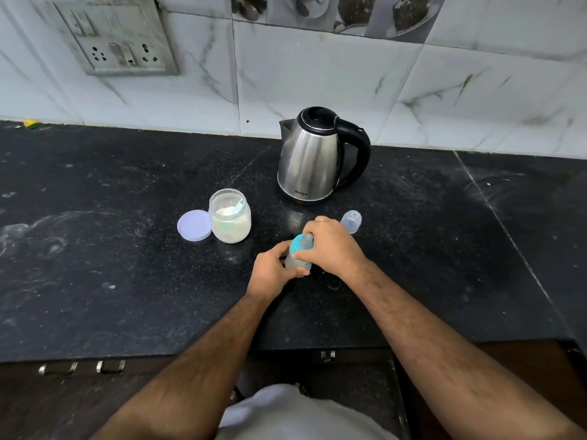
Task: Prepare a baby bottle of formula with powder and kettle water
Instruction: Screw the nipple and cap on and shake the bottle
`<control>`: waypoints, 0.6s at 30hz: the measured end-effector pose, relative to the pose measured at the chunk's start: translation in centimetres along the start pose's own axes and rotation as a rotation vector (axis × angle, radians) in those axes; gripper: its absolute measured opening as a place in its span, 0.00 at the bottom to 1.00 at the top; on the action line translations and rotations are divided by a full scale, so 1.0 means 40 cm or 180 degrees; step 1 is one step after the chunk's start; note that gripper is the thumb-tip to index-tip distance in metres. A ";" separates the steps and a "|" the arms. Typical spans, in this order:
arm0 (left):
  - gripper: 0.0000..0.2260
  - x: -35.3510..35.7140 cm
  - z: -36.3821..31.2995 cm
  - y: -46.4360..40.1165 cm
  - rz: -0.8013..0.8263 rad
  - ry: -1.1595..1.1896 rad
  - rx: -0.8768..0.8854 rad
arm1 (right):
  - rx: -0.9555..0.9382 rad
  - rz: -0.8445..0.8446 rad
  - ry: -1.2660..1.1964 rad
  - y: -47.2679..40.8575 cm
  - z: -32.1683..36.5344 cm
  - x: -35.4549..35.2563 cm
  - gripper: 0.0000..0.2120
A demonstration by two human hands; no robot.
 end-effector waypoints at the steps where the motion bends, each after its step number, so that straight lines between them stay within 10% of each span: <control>1: 0.28 0.000 0.000 0.000 -0.0007 0.0002 0.0000 | 0.0037 -0.0036 0.0102 0.001 0.006 0.002 0.17; 18: 0.29 -0.003 0.004 -0.003 0.0025 0.0004 0.0014 | 0.0161 -0.0101 0.0664 -0.017 0.046 -0.013 0.15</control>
Point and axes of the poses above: each hand's wrist, its own y-axis away from the middle knuckle, its own x-axis out of the palm, z = x × y, the point moved 1 cm from there along -y, towards the middle knuckle, and after that the axes turned 3 degrees about x, right-handed, at the moved point
